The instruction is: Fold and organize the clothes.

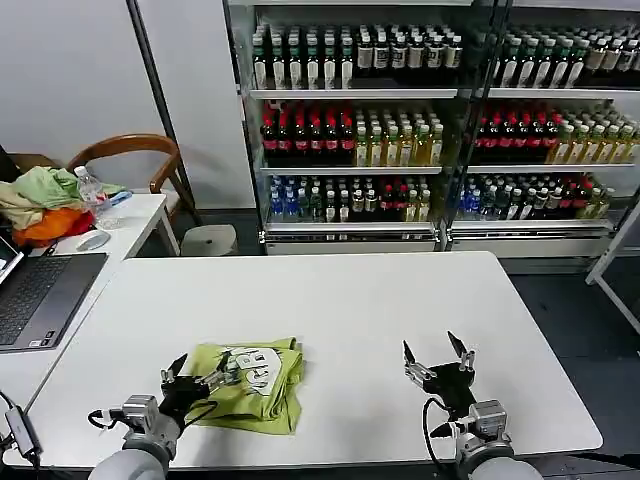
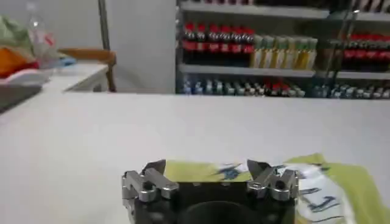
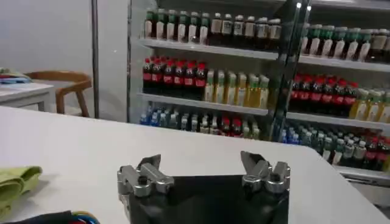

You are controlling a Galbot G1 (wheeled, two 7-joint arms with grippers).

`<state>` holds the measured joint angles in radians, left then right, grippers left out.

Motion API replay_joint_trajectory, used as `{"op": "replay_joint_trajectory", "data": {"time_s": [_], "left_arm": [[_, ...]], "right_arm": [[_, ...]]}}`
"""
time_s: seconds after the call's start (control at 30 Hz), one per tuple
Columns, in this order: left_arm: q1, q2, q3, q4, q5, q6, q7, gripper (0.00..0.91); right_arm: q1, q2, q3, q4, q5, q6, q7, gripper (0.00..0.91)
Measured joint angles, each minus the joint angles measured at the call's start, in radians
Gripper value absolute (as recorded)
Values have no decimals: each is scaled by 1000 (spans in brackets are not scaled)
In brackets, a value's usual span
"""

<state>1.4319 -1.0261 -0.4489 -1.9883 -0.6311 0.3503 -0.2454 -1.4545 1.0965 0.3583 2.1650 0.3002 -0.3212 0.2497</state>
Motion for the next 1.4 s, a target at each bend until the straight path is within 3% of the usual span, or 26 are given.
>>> {"op": "replay_joint_trajectory", "data": {"time_s": [0.43,0.47,0.5,0.57,1.4], "left_arm": [[2,-9,-42,59,-66,31,29,907],[3,-10,-44,60,-70,34,29,746],[4,-11,-45,60,-73,37,28,222],[6,-15,-46,60,-79,41,26,40],[13,-35,-22,41,-85,33,51,40]], "right_arm": [[2,-1,1,-8,0,3,0,907],[2,-1,1,-9,0,3,0,907],[2,-1,1,-9,0,3,0,907],[2,-1,0,-10,0,3,0,907],[8,5,-10,-19,-5,4,0,907]]}}
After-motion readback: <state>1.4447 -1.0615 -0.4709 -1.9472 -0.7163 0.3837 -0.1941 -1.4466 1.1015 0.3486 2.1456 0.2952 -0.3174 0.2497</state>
